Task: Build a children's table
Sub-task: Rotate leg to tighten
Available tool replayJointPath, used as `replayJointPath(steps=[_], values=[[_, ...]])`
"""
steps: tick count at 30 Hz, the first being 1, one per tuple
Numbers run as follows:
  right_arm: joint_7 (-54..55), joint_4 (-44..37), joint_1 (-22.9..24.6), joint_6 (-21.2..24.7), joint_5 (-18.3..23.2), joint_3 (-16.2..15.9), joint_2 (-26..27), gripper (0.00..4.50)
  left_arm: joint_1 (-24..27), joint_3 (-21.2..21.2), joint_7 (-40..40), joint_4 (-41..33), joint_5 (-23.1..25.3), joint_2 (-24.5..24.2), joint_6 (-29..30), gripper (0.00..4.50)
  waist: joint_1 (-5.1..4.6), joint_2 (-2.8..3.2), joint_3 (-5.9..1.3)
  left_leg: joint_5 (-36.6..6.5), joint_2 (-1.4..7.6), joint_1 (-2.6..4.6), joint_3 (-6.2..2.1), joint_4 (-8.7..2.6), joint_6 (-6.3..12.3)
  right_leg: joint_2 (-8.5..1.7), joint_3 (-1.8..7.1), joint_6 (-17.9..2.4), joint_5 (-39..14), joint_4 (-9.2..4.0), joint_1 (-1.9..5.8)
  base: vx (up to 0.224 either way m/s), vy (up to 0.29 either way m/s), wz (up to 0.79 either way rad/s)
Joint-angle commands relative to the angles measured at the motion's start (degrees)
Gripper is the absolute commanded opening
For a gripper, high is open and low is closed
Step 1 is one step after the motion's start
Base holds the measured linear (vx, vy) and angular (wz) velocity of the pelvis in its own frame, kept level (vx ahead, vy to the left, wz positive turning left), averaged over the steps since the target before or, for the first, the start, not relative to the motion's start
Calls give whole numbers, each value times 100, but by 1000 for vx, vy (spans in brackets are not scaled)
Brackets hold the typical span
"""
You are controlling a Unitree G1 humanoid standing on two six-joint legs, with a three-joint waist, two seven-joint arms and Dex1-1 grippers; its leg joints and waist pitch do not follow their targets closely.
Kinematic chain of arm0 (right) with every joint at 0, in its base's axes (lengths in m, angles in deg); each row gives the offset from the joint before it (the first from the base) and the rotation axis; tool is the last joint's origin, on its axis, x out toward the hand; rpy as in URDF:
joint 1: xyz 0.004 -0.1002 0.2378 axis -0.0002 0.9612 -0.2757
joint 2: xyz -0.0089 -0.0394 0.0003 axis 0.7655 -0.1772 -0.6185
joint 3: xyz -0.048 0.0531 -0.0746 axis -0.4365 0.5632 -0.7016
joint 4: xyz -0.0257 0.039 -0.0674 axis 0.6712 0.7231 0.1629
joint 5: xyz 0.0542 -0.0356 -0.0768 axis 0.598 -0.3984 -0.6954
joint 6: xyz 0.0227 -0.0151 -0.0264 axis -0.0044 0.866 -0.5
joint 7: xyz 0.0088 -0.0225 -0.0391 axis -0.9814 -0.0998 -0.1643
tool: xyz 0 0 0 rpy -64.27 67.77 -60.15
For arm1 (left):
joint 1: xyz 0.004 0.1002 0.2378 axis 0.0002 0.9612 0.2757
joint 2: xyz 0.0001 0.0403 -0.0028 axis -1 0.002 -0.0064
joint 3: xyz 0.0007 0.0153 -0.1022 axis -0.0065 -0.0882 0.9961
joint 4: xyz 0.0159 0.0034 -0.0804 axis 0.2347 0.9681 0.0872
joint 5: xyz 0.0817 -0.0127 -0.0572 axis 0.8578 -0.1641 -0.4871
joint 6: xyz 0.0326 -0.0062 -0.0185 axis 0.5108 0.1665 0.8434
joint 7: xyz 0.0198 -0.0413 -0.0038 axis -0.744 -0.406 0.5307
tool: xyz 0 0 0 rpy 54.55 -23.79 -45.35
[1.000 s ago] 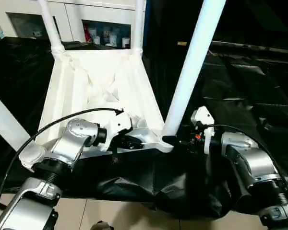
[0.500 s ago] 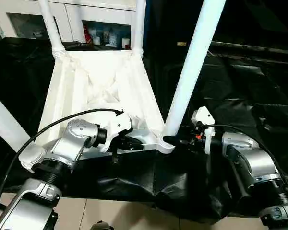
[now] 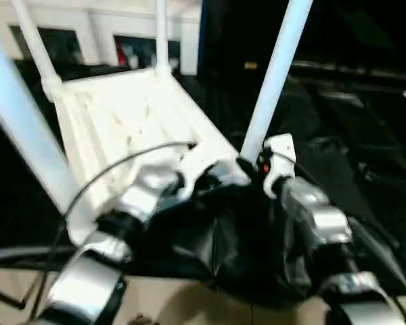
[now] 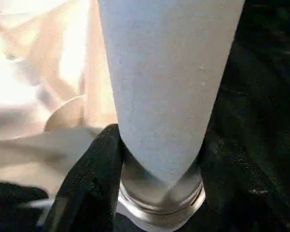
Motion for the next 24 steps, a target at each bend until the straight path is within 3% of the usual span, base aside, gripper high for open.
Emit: replayJointPath(steps=[1, 2, 5, 11, 15, 16, 18, 24], values=[[-112, 424, 144, 118, -83, -351, 333, 196, -256, 20, 514, 176, 103, 237, -182, 0, -9, 42, -291, -1846, 58, 102, -3, -394, -190, -333, 149, -879, -1691, -528, 139, 0, 0, 0], [-238, 374, 142, 6, -69, -370, 339, 231, -264, -19, 461, 203, 123, 245, -262, 0, 6, 41, -289, -1853, 59, 99, -10, -402, -174, -336, 143, -862, -1681, -529, 155, 0, 0, 0], [-538, 206, 172, -134, 38, -331, 257, 268, -234, -74, 306, 206, 150, 179, -362, 0, 19, 33, -294, -1784, 67, 78, -12, -405, -129, -339, 144, -860, -1519, -515, 171, 0, 0, 0], [-1331, -34, 152, -322, 142, -288, -385, 314, -49, -76, -441, 59, 43, -230, -801, 0, 31, 21, -308, -1615, 66, 52, -3, -392, -12, -346, 139, -918, -1319, -499, 207, 0, 0, 0], [-2049, -229, 247, -319, 141, -475, -806, 314, 152, -95, -1163, -227, -136, -493, -992, 0, 39, 8, -335, -1154, 73, 22, 7, -355, 103, -339, 129, -1090, -639, -422, 265, 0, 0, 0], [-2270, -301, 292, -328, 134, -546, -933, 314, 224, -111, -1407, -339, -202, -569, -1083, 0, 34, 22, -335, -1066, 72, 28, 19, -344, 148, -325, 127, -1178, -385, -405, 249, 0, 0, 0], [-2974, -614, 429, -229, 360, -570, -1229, 314, 432, -174, -2068, -766, -423, -834, -1011, 0, 36, -4, -339, -1015, 85, 20, 32, -335, 256, -341, 134, -1286, -190, -374, 276, 0, 0, 0], [-4073, -1125, 662, -37, 565, -853, -1734, 314, 658, -149, -2794, -1219, -711, -1163, -862, 0, 88, 33, -337, -1060, 127, 65, 41, -330, 301, -329, 123, -1428, -131, -342, 237, 0, 0, 0]])
